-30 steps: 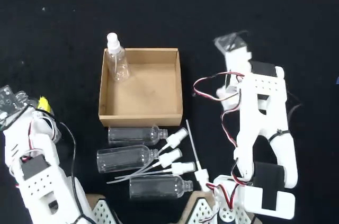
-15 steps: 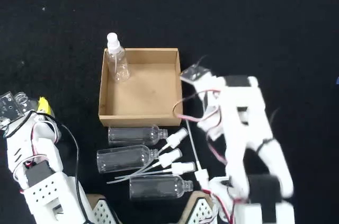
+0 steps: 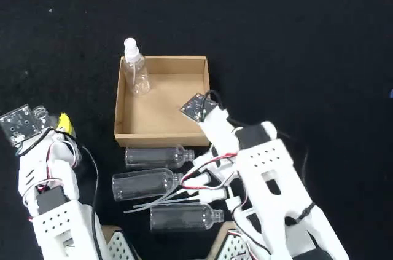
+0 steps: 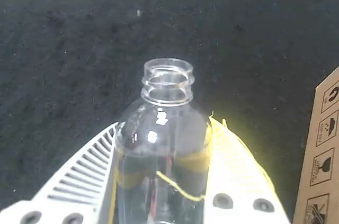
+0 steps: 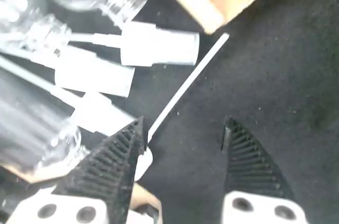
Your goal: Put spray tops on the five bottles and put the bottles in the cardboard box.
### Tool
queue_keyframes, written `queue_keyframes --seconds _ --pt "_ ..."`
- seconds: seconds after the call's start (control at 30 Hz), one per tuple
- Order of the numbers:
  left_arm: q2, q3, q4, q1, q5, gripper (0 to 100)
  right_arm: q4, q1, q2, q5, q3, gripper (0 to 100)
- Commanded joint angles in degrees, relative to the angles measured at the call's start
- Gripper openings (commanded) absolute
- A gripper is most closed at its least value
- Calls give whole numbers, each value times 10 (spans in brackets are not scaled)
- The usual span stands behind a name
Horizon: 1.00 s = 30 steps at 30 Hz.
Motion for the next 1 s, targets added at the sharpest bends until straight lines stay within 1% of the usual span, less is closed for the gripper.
queue_keyframes --seconds 0.0,0.1,0.3,0.47,0.53,0.6,0.7,0.87,0.97 --pt "-11 -4 -14 7 0 30 -71 -14 -22 -20 33 211" --pt "-11 -4 -14 7 -1 30 -91 -11 -22 -19 51 211" --pt "-11 -4 -14 7 -1 30 -167 -11 -22 -14 118 132" --pt "-11 -5 -14 7 -1 30 -171 -10 -23 -13 123 123" --pt "-11 -5 -14 7 -2 30 -173 -10 -22 -1 124 77" --pt "-11 -5 -14 7 -2 30 -174 -10 -23 33 124 6" --pt "-11 -5 -14 7 -2 30 -175 25 -26 61 122 8" --pt "-11 -6 -14 7 -2 30 -164 127 -27 91 86 10" --pt "-11 -6 -14 7 -2 30 -135 186 -27 118 34 10"
